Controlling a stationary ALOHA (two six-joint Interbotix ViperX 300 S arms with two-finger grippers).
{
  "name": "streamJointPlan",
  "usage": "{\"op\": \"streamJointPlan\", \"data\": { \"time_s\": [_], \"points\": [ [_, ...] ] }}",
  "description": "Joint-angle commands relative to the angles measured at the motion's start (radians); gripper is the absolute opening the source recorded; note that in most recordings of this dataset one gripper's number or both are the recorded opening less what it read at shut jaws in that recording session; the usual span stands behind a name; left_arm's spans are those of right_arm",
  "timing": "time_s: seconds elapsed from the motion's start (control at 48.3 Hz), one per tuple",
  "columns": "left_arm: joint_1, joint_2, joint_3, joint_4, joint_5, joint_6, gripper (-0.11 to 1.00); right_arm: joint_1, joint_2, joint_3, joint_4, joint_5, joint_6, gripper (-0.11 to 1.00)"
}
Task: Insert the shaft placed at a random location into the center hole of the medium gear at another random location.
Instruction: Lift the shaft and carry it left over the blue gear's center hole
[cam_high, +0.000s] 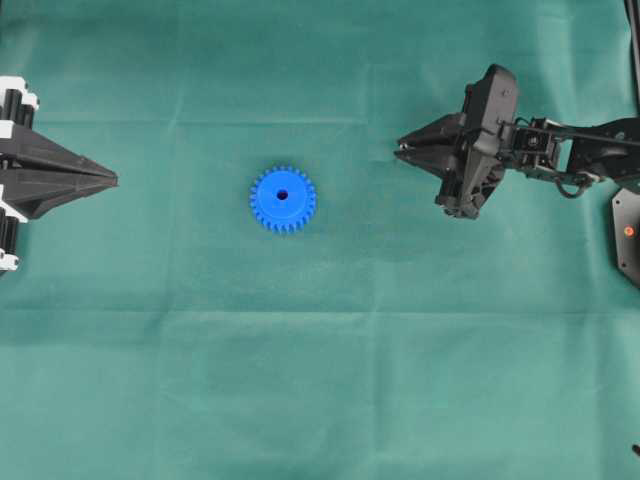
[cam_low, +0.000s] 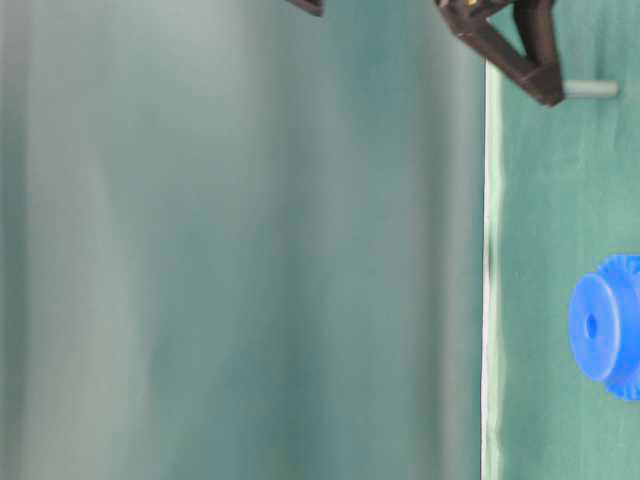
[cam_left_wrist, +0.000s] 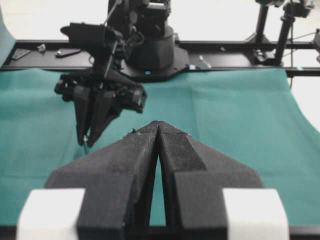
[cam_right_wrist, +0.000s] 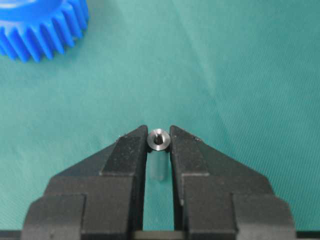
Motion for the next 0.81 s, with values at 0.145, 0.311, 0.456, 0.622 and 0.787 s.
{"op": "streamJointPlan", "data": {
  "time_s": [0.145,0.311,0.456,0.622,0.787],
  "points": [
    [0.000,0.006,-0.015,0.003,-0.005,-0.002,0.00,-0.003,-0.149,-0.057,0.003,0.172,0.006,0.14],
    [0.002,0.006,-0.017,0.003,-0.005,-0.002,0.00,0.006,-0.199,-0.083,0.003,0.265,0.008,0.14],
    [0.000,0.006,-0.015,0.003,-0.005,-0.002,0.00,0.012,-0.210,-0.087,0.003,0.281,0.008,0.14],
    [0.002,0.006,-0.015,0.003,-0.005,-0.002,0.00,0.012,-0.209,-0.087,0.003,0.279,0.008,0.14],
    [0.000,0.006,-0.015,0.003,-0.005,-0.002,0.00,0.012,-0.209,-0.089,0.003,0.278,0.011,0.14]
  ]
}}
